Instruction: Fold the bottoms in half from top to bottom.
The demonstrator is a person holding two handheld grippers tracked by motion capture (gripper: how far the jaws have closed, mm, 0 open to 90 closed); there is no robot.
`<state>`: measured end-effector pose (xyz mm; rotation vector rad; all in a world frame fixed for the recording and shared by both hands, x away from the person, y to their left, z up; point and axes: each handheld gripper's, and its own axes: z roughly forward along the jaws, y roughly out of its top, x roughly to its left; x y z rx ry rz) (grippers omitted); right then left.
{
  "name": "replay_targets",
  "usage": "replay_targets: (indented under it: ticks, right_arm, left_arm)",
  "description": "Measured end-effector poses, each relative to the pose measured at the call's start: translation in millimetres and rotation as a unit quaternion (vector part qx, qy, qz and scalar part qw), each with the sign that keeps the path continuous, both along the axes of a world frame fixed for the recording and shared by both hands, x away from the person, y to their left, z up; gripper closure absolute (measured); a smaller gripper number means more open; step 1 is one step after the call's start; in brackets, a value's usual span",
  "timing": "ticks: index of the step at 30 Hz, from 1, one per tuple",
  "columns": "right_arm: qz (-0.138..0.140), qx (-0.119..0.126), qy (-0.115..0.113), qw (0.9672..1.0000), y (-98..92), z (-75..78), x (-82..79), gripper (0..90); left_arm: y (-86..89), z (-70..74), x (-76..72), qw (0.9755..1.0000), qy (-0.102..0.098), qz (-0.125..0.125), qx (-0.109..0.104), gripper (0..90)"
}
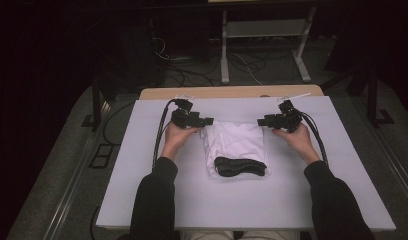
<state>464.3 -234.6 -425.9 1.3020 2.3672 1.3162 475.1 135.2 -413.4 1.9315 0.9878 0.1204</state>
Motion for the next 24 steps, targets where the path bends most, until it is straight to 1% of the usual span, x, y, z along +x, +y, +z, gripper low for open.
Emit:
replay_targets:
  ticks: [1, 2, 4, 6, 7, 9, 10, 11, 13, 15, 16, 18, 21, 24]
  right_arm:
    - [0.006, 0.000, -0.001, 1.0000, 1.0, 0.4, -2.0, 41.0]
    - [0.008, -0.002, -0.002, 1.0000, 1.8, 0.6, -3.3, 39.0]
    - [0.014, -0.004, -0.001, 0.9999, 4.2, 1.1, -6.8, 32.5]
    - [0.013, -0.013, 0.000, 0.9998, 6.4, 2.1, -8.9, 24.0]
    - [0.014, -0.013, 0.001, 0.9998, 7.6, 3.1, -10.3, 19.3]
    - [0.010, -0.016, 0.001, 0.9998, 9.0, 4.8, -12.3, 13.7]
    - [0.009, -0.016, 0.001, 0.9998, 9.3, 5.5, -13.2, 13.2]
    - [0.010, -0.014, 0.002, 0.9999, 9.0, 6.8, -14.9, 10.6]
    - [0.008, -0.016, 0.002, 0.9998, 8.5, 8.9, -17.6, 1.4]
    - [0.011, -0.019, 0.001, 0.9998, 6.9, 10.8, -20.2, 0.0]
    - [0.011, -0.018, 0.002, 0.9998, 6.3, 11.8, -21.5, 0.0]
    - [0.009, -0.017, 0.000, 0.9998, 4.3, 14.7, -24.3, 0.0]
    - [0.009, -0.014, -0.005, 0.9999, 1.0, 19.5, -29.4, 0.0]
    - [0.006, -0.019, -0.007, 0.9998, -1.6, 22.8, -34.2, 0.0]
  left_arm:
    - [0.8, 0.6, -0.3, 1.0000, 0.002, -0.004, -0.005, 16.8]
    - [1.0, 1.5, -0.7, 0.9999, 0.005, -0.007, -0.008, 15.7]
    - [1.2, 3.9, -2.4, 0.9999, 0.003, -0.009, -0.007, 11.0]
    - [0.2, 5.7, -4.0, 0.9999, 0.006, -0.009, -0.008, 5.3]
    - [-0.1, 6.1, -4.7, 0.9999, 0.006, -0.009, -0.008, 2.2]
    - [-0.8, 7.8, -7.2, 0.9999, 0.002, -0.011, -0.007, 0.0]
    - [-0.7, 9.0, -10.2, 0.9999, -0.004, -0.012, -0.009, 0.0]
    - [-0.6, 9.6, -12.1, 0.9998, -0.007, -0.013, -0.015, 0.0]
    - [0.4, 10.7, -17.2, 0.9994, -0.009, -0.018, -0.027, 0.0]
    - [1.1, 12.0, -21.8, 0.9993, -0.015, -0.023, -0.024, 0.0]
    - [1.2, 12.9, -24.1, 0.9994, -0.019, -0.023, -0.017, 0.0]
    - [1.9, 14.9, -28.1, 0.9993, -0.026, -0.026, -0.012, 0.0]
    - [4.2, 17.9, -34.6, 0.9990, -0.035, -0.025, -0.014, 0.0]
    - [6.3, 19.5, -40.2, 0.9989, -0.038, -0.028, -0.005, 0.0]
